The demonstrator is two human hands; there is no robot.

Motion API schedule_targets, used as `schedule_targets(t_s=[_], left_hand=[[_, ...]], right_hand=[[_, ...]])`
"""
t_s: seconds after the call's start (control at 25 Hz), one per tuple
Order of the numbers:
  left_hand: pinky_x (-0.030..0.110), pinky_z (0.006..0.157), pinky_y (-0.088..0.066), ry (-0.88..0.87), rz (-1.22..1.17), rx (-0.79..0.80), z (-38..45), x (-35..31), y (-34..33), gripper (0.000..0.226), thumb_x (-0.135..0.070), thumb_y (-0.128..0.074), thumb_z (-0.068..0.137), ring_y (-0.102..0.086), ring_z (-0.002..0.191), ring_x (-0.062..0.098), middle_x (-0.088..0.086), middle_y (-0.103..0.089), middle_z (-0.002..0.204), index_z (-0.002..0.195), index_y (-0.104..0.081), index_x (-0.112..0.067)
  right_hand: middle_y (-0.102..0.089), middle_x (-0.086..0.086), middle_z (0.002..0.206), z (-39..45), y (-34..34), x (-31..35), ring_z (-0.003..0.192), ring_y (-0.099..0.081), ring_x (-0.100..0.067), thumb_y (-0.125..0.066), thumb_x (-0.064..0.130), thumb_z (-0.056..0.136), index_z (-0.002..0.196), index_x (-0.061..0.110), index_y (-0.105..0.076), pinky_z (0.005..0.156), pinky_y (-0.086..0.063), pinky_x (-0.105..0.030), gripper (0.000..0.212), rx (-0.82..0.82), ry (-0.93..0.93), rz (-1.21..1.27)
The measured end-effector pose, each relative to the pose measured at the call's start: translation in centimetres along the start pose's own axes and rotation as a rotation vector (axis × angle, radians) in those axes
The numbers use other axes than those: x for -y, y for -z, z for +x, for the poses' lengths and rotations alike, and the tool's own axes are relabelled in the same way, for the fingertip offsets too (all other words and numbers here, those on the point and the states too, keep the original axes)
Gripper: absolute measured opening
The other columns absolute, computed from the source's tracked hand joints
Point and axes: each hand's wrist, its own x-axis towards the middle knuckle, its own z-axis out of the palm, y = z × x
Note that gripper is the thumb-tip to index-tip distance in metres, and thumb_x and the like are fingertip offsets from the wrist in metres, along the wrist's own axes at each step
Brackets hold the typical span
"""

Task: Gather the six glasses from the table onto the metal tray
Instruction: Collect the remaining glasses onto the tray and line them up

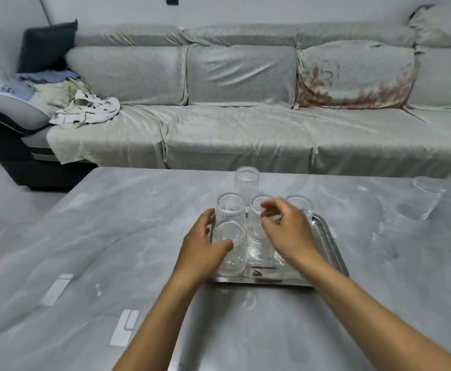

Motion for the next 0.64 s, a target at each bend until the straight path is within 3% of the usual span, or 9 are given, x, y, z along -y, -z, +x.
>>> schedule_targets(t_s=[0.12,0.2,0.28,0.44,0.56,0.64], left_hand=[[0.036,0.095,-0.044,0.204,-0.506,-0.142,1.1,-0.2,1.8,0.041,-0.028,-0.06,0.089,-0.059,0.116,0.017,-0.002,-0.062,0.13,0.129,-0.057,-0.027],[0.042,0.096,-0.044,0.375,-0.822,-0.161,1.5,0.2,2.9,0.037,-0.035,-0.051,0.094,-0.06,0.116,0.025,0.006,-0.063,0.129,0.126,-0.06,-0.021],[0.044,0.095,-0.043,0.477,-0.964,-0.178,1.6,0.8,3.6,0.041,-0.04,-0.046,0.096,-0.059,0.118,0.031,0.011,-0.063,0.129,0.127,-0.059,-0.017],[0.043,0.093,-0.041,0.492,-0.988,-0.199,2.5,1.1,4.2,0.041,-0.043,-0.043,0.096,-0.061,0.115,0.03,0.01,-0.066,0.125,0.124,-0.06,-0.018],[0.033,0.079,-0.042,0.43,-0.741,-0.192,2.2,0.3,2.9,0.028,-0.041,-0.049,0.093,-0.063,0.106,0.017,0.0,-0.069,0.115,0.11,-0.066,-0.026],[0.023,0.072,-0.042,0.299,-0.491,-0.184,1.4,-0.4,1.8,0.023,-0.038,-0.057,0.09,-0.062,0.102,0.007,-0.01,-0.068,0.112,0.109,-0.066,-0.028]], right_hand=[[-0.067,0.007,0.105,5.5,0.4,1.5,0.079,-0.061,-0.012,-0.062,0.021,0.08,0.111,0.024,-0.058,0.066,-0.045,-0.026,0.031,-0.033,0.071,-0.089],[-0.06,0.003,0.124,9.2,-1.1,1.8,0.1,-0.06,-0.02,-0.063,0.027,0.078,0.123,0.024,-0.051,0.077,-0.045,-0.033,0.046,0.05,0.061,-0.188],[-0.046,-0.001,0.142,12.1,-3.2,1.3,0.122,-0.05,-0.026,-0.064,0.027,0.076,0.136,0.023,-0.04,0.092,-0.045,-0.038,0.064,0.124,0.016,-0.303],[-0.021,-0.004,0.159,16.4,-6.9,-1.2,0.136,-0.038,-0.033,-0.069,0.028,0.076,0.148,0.029,-0.021,0.101,-0.043,-0.047,0.087,0.291,-0.09,-0.519],[-0.034,-0.011,0.151,17.8,-7.6,-1.8,0.124,-0.049,-0.036,-0.082,0.028,0.068,0.144,0.027,-0.029,0.095,-0.048,-0.046,0.092,0.316,-0.126,-0.494],[-0.043,-0.01,0.141,17.3,-6.8,-1.3,0.116,-0.053,-0.034,-0.084,0.028,0.066,0.136,0.025,-0.037,0.09,-0.049,-0.044,0.085,0.219,-0.098,-0.384]])
